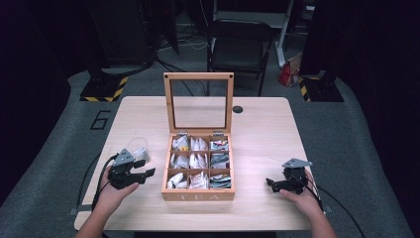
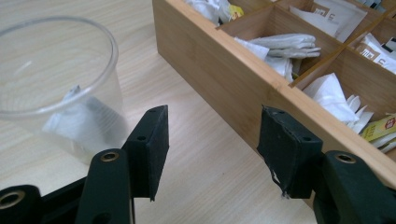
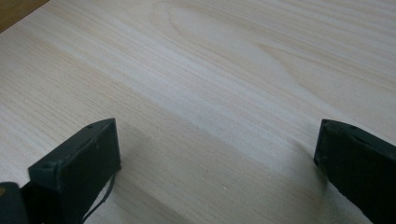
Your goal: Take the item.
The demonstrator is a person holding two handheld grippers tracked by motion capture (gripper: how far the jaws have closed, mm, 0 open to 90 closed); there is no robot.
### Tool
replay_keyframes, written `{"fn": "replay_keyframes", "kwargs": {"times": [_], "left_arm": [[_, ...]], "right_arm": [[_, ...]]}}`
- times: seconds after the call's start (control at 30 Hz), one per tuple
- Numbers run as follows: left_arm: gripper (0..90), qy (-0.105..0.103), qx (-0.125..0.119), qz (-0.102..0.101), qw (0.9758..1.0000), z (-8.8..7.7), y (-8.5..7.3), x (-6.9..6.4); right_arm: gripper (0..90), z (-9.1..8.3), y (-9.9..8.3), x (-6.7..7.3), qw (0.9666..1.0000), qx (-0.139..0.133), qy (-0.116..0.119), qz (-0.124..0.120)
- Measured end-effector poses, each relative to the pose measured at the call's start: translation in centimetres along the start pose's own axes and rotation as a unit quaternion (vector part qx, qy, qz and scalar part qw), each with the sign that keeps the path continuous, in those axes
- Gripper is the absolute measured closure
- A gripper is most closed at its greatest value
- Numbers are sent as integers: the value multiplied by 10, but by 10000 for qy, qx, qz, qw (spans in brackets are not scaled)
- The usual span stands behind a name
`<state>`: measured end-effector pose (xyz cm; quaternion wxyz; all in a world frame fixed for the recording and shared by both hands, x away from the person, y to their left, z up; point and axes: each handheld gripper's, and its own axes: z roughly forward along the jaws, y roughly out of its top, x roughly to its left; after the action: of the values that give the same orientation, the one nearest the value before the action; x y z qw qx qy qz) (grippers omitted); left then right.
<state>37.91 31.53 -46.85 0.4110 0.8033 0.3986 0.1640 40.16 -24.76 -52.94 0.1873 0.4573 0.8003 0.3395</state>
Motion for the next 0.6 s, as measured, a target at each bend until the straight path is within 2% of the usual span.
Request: {"fn": "replay_keyframes", "kwargs": {"times": [0.07, 0.2, 0.27, 0.3, 0.33, 0.43, 0.6], "left_arm": [[432, -4, 31, 0, 10000, 2, -3, 1], [432, -30, 42, -124, 9999, 5, -10, 0], [432, -33, 113, -6, 9999, 6, -13, 3], [432, -20, 104, -55, 9999, 7, -14, 3], [432, -38, 163, -4, 9999, 8, -16, 4], [432, 45, 178, -27, 9998, 11, -20, 5], [432, 20, 283, -80, 9996, 15, -24, 7]], "right_arm": [[0, 0, 0, 0, 10000, 0, 1, 1], [0, 0, 0, 0, 10000, 0, 0, 0], [0, 0, 0, 0, 10000, -1, 0, 1], [0, 0, 0, 0, 10000, -1, 1, 0], [0, 0, 0, 0, 10000, -1, 1, 1], [0, 0, 0, 0, 10000, -1, 0, 1], [0, 0, 0, 0, 10000, -1, -2, -1]]}}
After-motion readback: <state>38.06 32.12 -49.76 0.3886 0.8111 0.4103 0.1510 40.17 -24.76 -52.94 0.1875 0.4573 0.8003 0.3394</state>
